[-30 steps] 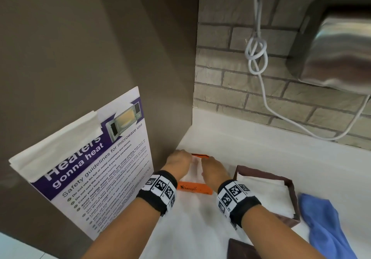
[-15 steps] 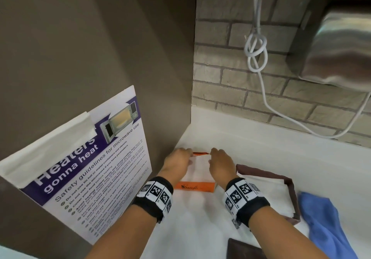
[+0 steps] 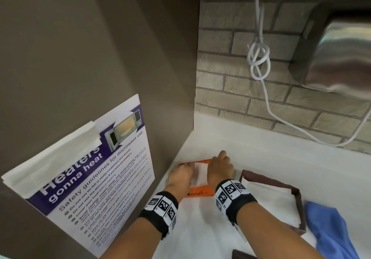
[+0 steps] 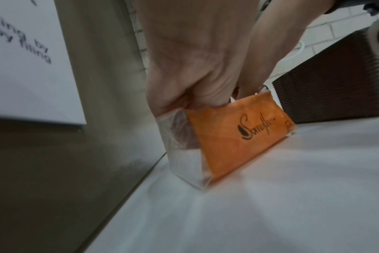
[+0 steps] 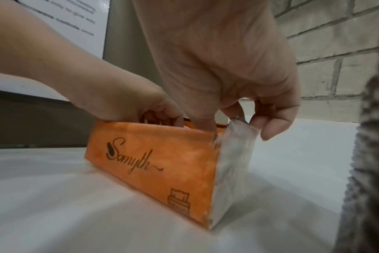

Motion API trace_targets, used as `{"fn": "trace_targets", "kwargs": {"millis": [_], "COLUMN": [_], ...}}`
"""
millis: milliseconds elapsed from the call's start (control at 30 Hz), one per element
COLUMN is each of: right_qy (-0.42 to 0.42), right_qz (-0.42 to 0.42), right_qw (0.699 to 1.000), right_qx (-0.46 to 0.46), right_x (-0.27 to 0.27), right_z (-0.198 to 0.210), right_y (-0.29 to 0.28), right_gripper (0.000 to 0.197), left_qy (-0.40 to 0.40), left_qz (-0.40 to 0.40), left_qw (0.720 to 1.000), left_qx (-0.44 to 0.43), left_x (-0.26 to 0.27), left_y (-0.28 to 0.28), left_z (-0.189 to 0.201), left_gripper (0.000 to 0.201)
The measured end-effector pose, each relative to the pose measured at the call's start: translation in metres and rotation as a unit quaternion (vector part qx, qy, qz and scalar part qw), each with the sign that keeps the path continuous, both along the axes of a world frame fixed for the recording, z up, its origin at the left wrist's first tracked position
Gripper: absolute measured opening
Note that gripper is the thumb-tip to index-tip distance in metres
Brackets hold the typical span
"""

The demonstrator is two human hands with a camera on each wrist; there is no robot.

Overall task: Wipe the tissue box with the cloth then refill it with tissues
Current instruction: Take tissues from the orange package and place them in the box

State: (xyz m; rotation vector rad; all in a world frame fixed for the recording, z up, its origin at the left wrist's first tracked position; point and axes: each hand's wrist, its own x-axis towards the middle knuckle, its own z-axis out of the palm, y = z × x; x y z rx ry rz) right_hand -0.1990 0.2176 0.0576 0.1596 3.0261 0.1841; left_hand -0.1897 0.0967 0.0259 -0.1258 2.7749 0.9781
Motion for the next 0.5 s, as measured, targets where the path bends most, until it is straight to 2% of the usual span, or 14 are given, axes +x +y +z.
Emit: {"fn": "trace_targets", "kwargs": {"millis": [100, 133, 167, 200, 233, 267, 300, 333, 367, 400, 433, 500], "right_qy": [-0.036, -0.043, -0.044, -0.042, -0.041, -0.038, -0.037, -0.038, -0.037, -0.033, -0.024, -0.005], "right_qz": [-0.005, -0.004, -0.001, 0.005, 0.012, 0.024, 0.037, 0.049, 0.06, 0.066, 0.067, 0.071], "right_qw": [0.999, 0.999, 0.999, 0.999, 0.998, 0.997, 0.994, 0.989, 0.981, 0.97, 0.955, 0.922], "right_qx": [-0.001, -0.004, -0.012, -0.023, -0.041, -0.065, -0.097, -0.134, -0.179, -0.231, -0.287, -0.381], "right_x": [-0.006, -0.008, -0.009, -0.009, -0.01, -0.01, -0.01, -0.009, -0.009, -0.007, -0.006, -0.002], "right_z": [0.005, 0.006, 0.007, 0.008, 0.012, 0.015, 0.019, 0.023, 0.026, 0.029, 0.032, 0.034], "right_y": [0.003, 0.005, 0.007, 0.009, 0.012, 0.014, 0.017, 0.02, 0.024, 0.027, 0.03, 0.035], "right_gripper": [0.037, 0.036, 0.035, 0.034, 0.032, 0.03, 0.029, 0.029, 0.029, 0.027, 0.022, 0.012], "left_qy": [0.001, 0.006, -0.006, -0.015, -0.044, -0.042, -0.02, -0.003, 0.023, 0.057, 0.094, 0.142], "left_qz": [0.016, -0.008, 0.02, 0.055, 0.092, 0.085, 0.067, 0.02, -0.039, -0.096, -0.139, -0.203], "left_qw": [0.999, 1.0, 1.0, 0.997, 0.988, 0.986, 0.989, 0.996, 0.998, 0.994, 0.985, 0.968], "left_qx": [0.029, 0.009, 0.023, 0.052, 0.119, 0.137, 0.129, 0.091, 0.044, -0.013, -0.035, -0.043], "left_x": [0.001, 0.002, 0.002, 0.001, 0.004, 0.001, -0.002, -0.003, -0.007, -0.011, -0.012, -0.016], "left_y": [0.0, 0.0, -0.004, -0.007, -0.008, -0.012, -0.015, -0.017, -0.02, -0.022, -0.021, -0.02], "left_z": [0.002, 0.004, 0.006, 0.007, 0.012, 0.011, 0.013, 0.018, 0.02, 0.019, 0.023, 0.026], "left_gripper": [0.013, 0.014, 0.018, 0.022, 0.024, 0.023, 0.02, 0.013, 0.016, 0.033, 0.05, 0.066]}}
